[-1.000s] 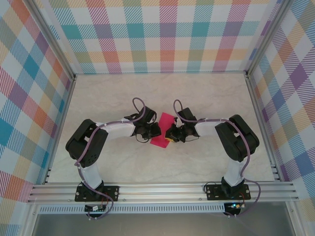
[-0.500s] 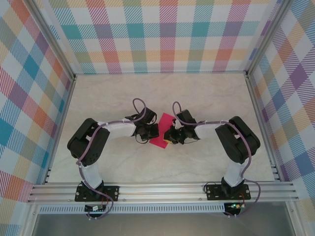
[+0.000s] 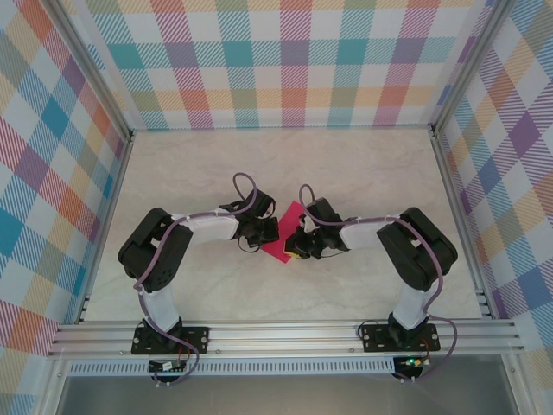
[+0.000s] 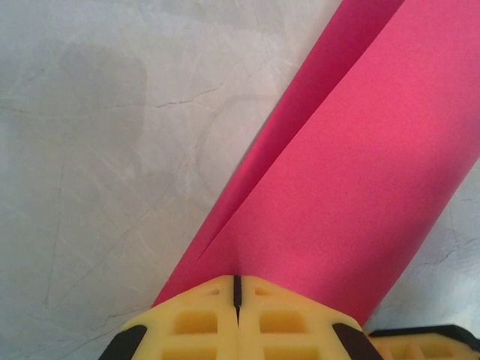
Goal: Fold a paper plane with a square sheet of paper (pick it up from the middle)
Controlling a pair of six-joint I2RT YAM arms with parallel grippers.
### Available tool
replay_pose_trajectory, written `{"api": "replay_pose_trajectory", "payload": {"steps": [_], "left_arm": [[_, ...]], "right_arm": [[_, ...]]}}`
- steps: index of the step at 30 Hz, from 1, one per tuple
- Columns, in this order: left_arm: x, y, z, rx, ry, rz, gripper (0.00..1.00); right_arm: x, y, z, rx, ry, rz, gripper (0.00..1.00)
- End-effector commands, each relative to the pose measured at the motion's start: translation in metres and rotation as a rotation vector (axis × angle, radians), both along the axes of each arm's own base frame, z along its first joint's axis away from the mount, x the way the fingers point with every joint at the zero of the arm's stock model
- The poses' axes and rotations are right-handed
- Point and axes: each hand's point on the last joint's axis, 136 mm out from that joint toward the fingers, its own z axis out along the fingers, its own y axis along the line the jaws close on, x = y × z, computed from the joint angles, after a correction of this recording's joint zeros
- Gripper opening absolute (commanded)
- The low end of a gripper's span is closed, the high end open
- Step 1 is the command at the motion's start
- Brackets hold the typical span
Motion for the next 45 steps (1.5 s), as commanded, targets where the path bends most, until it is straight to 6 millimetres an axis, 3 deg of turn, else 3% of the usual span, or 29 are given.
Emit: {"api": "replay_pose_trajectory", "payload": {"steps": [1, 8, 14, 21, 23, 29, 34, 37, 41, 45], "left_arm": [[-0.007, 0.015, -0.02, 0.089, 0.043, 0.023, 0.04], [-0.007, 0.015, -0.021, 0.09, 0.046, 0.029, 0.04], [-0.006, 0.016, -0.019, 0.093, 0.042, 0.032, 0.04], [-0.007, 0.016, -0.021, 0.091, 0.049, 0.036, 0.04], [-0.007, 0.015, -0.019, 0.089, 0.047, 0.036, 0.04], [-0.005, 0.013, 0.001, 0.063, 0.014, 0.034, 0.04], [-0.001, 0.006, 0.028, 0.001, -0.026, 0.028, 0.08], [0.006, 0.001, 0.044, -0.027, -0.062, 0.029, 0.11], [0.009, 0.006, 0.044, -0.002, -0.077, 0.043, 0.14], [0.011, 0.013, 0.043, 0.014, -0.086, 0.051, 0.18]], "right_arm": [[-0.011, 0.004, 0.007, 0.015, -0.005, 0.031, 0.12], [-0.024, -0.006, -0.022, -0.055, 0.069, 0.024, 0.1], [-0.03, 0.007, 0.001, 0.003, 0.026, 0.076, 0.1], [-0.046, -0.009, -0.029, -0.092, 0.1, 0.057, 0.1], [-0.046, -0.011, -0.027, -0.11, 0.09, 0.06, 0.1], [-0.042, -0.026, -0.009, -0.214, 0.046, 0.118, 0.11], [-0.054, -0.038, -0.018, -0.292, 0.083, 0.24, 0.11], [-0.04, -0.038, -0.001, -0.278, 0.018, 0.232, 0.12], [-0.008, -0.032, 0.04, -0.22, -0.143, 0.129, 0.15], [0.022, -0.049, 0.042, -0.299, -0.182, -0.025, 0.17]]}}
